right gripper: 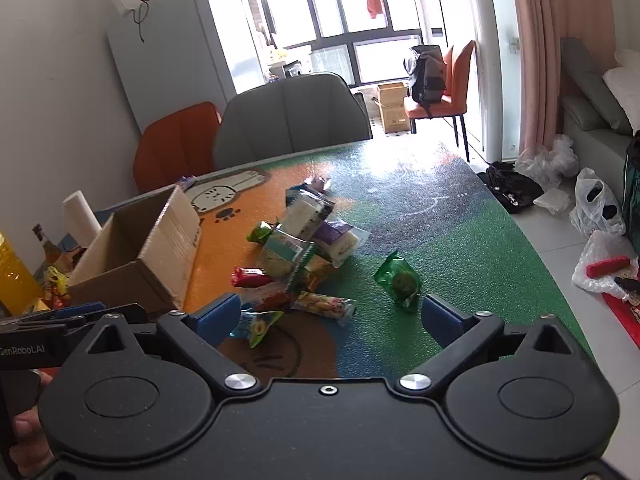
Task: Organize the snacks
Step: 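Grasp the blue snack packet with the left tool while the right tool grasps the green translucent packet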
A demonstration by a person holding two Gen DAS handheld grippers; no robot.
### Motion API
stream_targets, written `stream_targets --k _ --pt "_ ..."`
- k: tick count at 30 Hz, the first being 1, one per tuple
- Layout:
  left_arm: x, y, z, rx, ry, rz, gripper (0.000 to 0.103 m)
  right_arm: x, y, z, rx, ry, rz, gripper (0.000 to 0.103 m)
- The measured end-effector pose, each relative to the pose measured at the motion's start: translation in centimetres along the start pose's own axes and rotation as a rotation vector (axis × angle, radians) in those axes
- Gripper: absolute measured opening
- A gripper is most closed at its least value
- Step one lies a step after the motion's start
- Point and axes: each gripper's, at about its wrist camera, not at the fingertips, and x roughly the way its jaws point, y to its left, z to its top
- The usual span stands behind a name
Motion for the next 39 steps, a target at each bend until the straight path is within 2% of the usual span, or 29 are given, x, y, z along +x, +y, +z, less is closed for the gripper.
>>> stream_targets --k 15,19,30,34,39 --pt "6.6 0.5 0.0 -0.035 0.106 -0.013 0.083 5.8 -2.7 0.4 -0.001 0.084 -0.039 0.080" --pt "8.2 0.9 -0.2 -0.046 0.129 -0.003 0.080 7.0 -3.0 0.3 -0.004 0.101 -0.051 0.079" --pt "12.0 1.3 -0.8 -0.088 0.192 -0.005 0.064 9.6 -4.0 0.6 -0.029 0.120 -0.082 0.078" --pt "12.4 0.7 -0.9 -0.061 0.186 0.005 0.060 10.3 -4.2 0.7 -0.042 0.112 -0.087 0.078" --pt "12.3 0.5 -0.9 -0.054 0.188 0.016 0.035 11.3 -4.7 0.8 -0.046 0.119 -0.092 0.070"
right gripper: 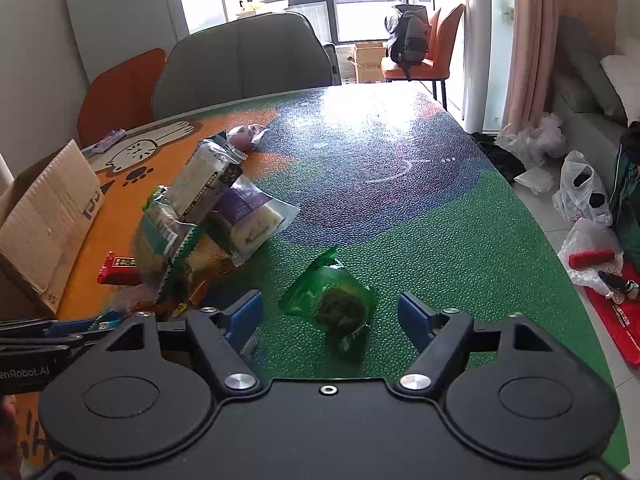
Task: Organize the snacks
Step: 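Grasp the blue snack packet with the left tool while the right tool grasps the green translucent packet, then drop the blue packet into the box with the left tool while the right drops the green packet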
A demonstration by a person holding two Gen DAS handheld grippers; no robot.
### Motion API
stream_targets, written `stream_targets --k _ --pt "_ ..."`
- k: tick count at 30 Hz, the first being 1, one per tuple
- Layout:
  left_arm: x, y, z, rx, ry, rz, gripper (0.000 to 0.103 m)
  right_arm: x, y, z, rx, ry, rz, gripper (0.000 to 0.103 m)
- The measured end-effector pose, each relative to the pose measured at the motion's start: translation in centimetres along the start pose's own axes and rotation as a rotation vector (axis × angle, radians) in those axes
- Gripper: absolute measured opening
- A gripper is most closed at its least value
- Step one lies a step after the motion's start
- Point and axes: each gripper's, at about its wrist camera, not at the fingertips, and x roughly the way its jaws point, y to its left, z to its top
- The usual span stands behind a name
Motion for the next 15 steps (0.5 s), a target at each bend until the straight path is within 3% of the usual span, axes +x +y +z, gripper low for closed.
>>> stream_targets --k 4,6,8,15 --pt "-0.1 0.1 -0.1 -0.003 0.001 -0.019 0.033 0.5 -0.4 0.1 0.006 0.002 0.003 0.060" --pt "-0.2 0.0 -0.1 -0.006 0.000 -0.027 0.032 0.8 -0.6 0.0 0.016 0.007 0.010 0.045" --pt "-0.5 -0.1 0.0 0.000 -0.007 -0.031 0.032 0.8 -0.8 0.0 0.026 0.000 0.014 0.038" --pt "-2.0 -0.4 0.5 0.012 -0.054 -0.026 0.032 -0.2 -0.5 0.0 0.008 -0.044 0.047 0.033"
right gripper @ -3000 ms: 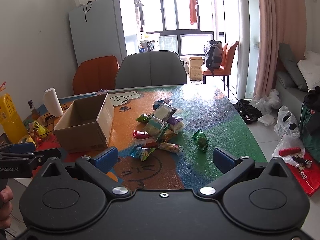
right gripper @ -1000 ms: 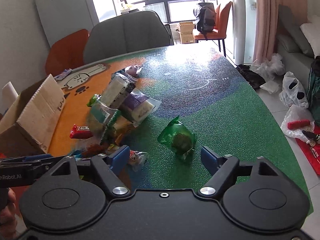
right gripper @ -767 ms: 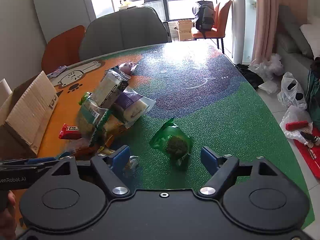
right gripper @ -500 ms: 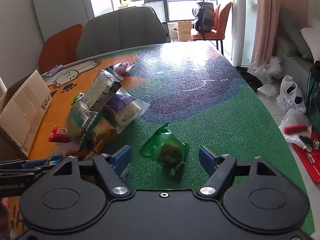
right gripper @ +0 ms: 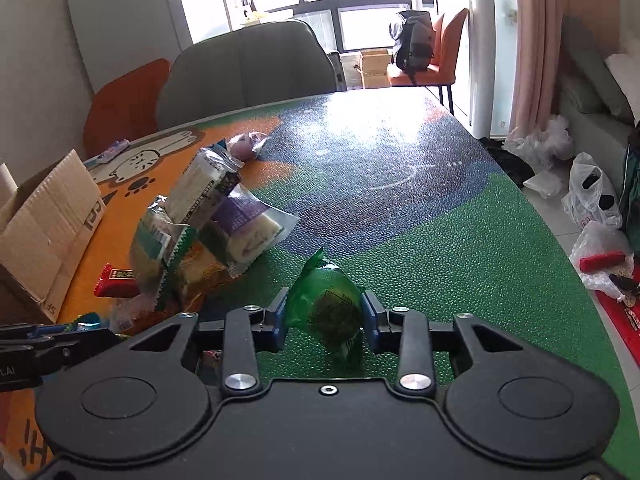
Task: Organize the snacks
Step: 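Drop the blue packet into the box with the left tool while the right drops the green packet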
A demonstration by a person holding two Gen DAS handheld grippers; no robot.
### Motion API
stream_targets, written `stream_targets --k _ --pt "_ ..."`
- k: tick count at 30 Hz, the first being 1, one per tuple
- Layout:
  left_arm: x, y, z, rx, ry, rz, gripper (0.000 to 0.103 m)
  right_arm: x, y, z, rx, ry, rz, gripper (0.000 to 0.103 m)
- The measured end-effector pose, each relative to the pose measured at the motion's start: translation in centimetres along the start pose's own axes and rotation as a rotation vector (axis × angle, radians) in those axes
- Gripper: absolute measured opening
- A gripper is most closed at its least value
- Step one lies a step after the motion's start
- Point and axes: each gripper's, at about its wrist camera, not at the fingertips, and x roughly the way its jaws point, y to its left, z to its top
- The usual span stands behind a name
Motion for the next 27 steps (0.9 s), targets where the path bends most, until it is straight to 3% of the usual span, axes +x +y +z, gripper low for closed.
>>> stream_targets --k 27 --pt "-6.8 2.2 4.0 0.005 -0.183 0.022 0.032 -3.8 7.0 3.5 -0.078 -0.127 0.137 0.032"
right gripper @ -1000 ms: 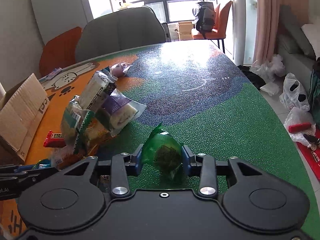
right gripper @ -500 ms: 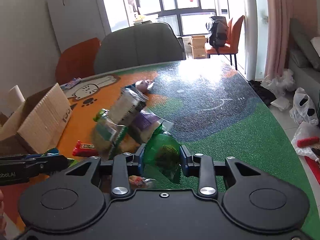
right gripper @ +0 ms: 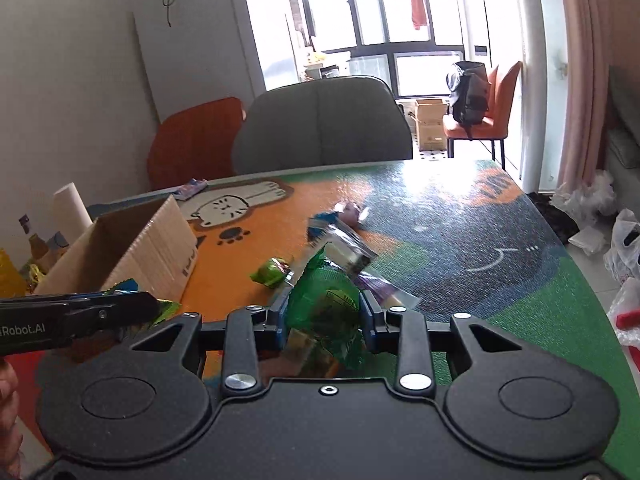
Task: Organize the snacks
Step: 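Drop the blue packet into the box with the left tool while the right drops the green packet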
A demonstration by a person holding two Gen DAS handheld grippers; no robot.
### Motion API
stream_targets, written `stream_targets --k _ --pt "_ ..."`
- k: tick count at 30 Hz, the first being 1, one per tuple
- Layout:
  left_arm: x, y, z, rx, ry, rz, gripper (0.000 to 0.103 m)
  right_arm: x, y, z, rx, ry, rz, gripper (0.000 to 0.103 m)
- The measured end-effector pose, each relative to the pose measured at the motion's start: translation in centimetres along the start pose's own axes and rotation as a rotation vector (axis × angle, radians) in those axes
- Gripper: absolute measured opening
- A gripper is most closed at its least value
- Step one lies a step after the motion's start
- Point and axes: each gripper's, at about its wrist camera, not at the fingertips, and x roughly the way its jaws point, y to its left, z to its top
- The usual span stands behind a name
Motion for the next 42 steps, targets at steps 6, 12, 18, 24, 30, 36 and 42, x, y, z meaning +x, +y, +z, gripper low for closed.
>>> stream_targets --k 6,12,18,24,30,36,42 --pt "-1.0 1.8 1.0 -0.013 -0.030 0.023 0.032 0.2 2.1 0.9 -0.015 -0.018 0.035 0.032" --pt "-1.7 3.9 1.7 -0.035 -0.049 0.052 0.032 0.4 4.2 1.8 -0.036 -0.031 0.066 0.032" --pt "-2.4 6.1 2.1 -0.055 -0.060 0.075 0.032 1.0 6.3 2.4 -0.058 -0.035 0.089 0.032" --pt "-2.8 8.4 2.4 -0.095 -0.068 0.103 0.032 1.7 8.6 2.7 -0.083 -0.028 0.110 0.032" --pt "-3.1 10.6 2.7 -0.132 -0.072 0.135 0.032 2.4 10.7 3.3 -0.107 -0.027 0.136 0.032" --pt "-3.7 12.2 3.0 -0.163 -0.059 0.180 0.036 3.1 12.7 3.6 -0.125 -0.020 0.167 0.032" --pt "-4.9 13.1 2.9 -0.188 -0.062 0.201 0.048 3.6 14.4 3.8 -0.142 -0.011 0.203 0.032"
